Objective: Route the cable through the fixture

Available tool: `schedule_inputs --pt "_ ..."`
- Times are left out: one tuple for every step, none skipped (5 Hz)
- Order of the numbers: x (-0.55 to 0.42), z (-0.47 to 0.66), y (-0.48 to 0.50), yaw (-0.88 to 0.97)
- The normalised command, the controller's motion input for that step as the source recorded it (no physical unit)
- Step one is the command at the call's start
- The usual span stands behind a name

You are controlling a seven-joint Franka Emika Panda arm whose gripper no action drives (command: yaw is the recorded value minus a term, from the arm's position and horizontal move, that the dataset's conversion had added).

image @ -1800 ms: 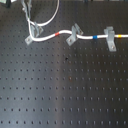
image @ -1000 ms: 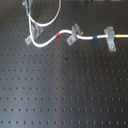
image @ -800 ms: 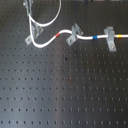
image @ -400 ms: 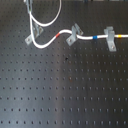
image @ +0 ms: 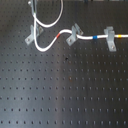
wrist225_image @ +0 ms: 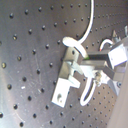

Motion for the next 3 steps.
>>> schedule_inputs --pt "-0.392 0.0 -0.262 0.03" --pt "-0.369 0.04 -0.09 0.4" --pt "-0.155 0.0 0.125 0.62"
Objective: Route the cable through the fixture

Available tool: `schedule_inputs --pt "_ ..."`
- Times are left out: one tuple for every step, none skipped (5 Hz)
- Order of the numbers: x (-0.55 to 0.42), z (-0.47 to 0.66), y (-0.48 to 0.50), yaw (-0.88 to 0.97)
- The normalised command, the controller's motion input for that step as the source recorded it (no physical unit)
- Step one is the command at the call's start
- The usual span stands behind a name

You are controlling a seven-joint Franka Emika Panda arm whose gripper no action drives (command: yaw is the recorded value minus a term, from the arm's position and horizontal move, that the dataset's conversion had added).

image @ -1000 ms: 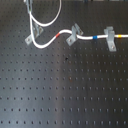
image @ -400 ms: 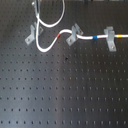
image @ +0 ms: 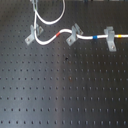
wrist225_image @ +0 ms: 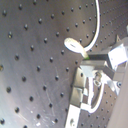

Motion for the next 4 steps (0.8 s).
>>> schedule_inputs --pt "-0.033 0.16 0.112 0.38" --pt "0.064 0.37 0.22 0.37" --pt "0.357 0.45 0.112 0.32" --pt "0.224 0.1 -0.041 0.21"
